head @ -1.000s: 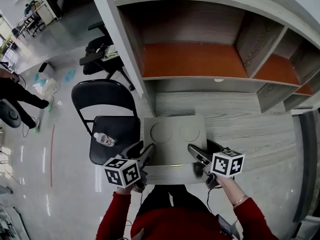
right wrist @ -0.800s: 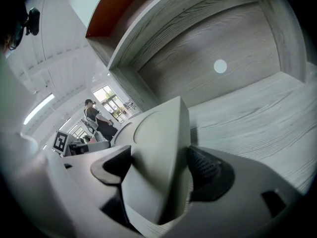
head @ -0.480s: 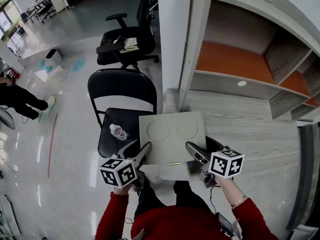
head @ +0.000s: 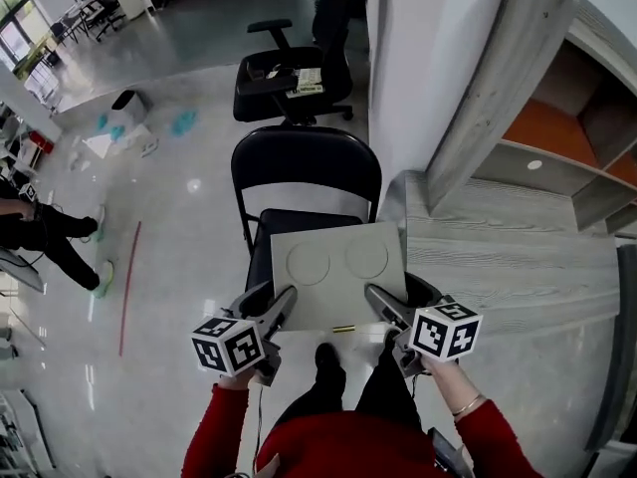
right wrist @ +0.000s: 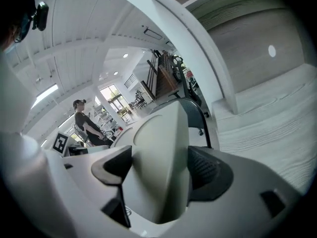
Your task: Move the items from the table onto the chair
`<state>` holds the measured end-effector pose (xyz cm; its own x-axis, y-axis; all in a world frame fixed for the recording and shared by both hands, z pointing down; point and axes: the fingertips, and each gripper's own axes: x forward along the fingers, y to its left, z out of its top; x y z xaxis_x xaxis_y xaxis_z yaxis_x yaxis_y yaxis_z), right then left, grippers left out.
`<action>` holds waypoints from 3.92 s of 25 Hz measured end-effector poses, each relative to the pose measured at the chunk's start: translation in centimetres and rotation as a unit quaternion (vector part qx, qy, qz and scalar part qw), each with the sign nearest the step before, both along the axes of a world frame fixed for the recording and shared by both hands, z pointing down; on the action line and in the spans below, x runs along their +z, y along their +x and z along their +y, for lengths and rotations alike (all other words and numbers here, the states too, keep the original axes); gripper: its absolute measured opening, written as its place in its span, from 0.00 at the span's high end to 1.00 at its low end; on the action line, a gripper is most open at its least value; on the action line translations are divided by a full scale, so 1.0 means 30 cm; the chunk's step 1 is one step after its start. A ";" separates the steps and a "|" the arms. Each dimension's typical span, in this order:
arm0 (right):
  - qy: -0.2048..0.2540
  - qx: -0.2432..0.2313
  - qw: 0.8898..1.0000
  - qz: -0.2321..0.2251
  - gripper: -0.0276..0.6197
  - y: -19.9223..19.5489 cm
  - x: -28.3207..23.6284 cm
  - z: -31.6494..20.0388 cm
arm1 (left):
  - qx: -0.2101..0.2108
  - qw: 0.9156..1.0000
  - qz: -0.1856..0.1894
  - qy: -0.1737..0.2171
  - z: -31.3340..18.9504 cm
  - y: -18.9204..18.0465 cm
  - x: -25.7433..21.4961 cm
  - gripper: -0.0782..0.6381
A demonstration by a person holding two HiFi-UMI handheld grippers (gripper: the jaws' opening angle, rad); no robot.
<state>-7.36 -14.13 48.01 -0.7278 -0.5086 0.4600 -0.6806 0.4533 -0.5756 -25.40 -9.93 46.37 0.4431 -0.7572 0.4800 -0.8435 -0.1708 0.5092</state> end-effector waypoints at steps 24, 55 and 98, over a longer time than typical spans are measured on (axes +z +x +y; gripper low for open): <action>-0.064 0.064 0.996 0.008 0.41 -0.314 0.302 0.308 | 0.037 0.997 0.017 -0.069 0.255 -0.339 0.316 0.61; -0.083 0.079 0.993 0.026 0.42 -0.376 1.202 0.183 | 0.069 0.995 -0.024 -0.072 0.084 -0.395 1.195 0.61; 0.150 0.036 0.987 0.043 0.90 -0.429 0.139 0.125 | 0.052 0.975 -0.151 0.152 0.053 -0.286 0.140 0.88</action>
